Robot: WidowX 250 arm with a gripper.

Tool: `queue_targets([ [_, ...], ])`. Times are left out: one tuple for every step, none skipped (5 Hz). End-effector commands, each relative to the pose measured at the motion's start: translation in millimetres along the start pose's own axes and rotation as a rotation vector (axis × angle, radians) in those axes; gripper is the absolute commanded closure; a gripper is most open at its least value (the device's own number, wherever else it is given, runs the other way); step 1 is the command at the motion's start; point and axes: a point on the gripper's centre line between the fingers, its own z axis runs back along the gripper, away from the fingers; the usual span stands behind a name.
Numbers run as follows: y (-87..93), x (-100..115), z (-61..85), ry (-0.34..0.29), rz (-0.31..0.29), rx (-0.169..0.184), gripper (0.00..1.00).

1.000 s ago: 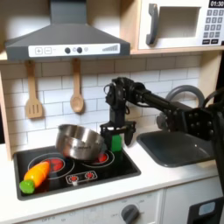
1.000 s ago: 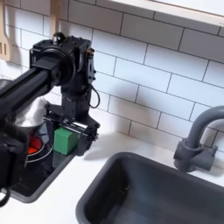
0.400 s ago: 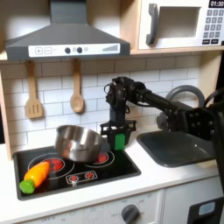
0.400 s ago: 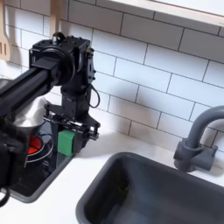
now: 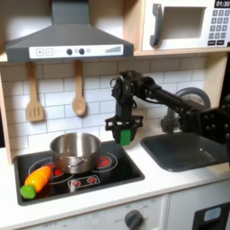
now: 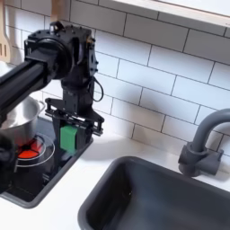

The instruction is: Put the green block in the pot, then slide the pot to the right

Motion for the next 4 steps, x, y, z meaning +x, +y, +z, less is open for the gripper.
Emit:
queue_targets([
  [1.9,-1.7,20.2,-0.042,-0.019,-0.005,1.00],
  [6.0,-9.1,24.5,-0.042,-0.013,-0.006,1.00],
  [13.7,-13.8,40.5,-0.085,-0.005,0.008,1.00],
  [20.5,-19.4,46.6,-0.095,-0.010,0.028,1.00],
])
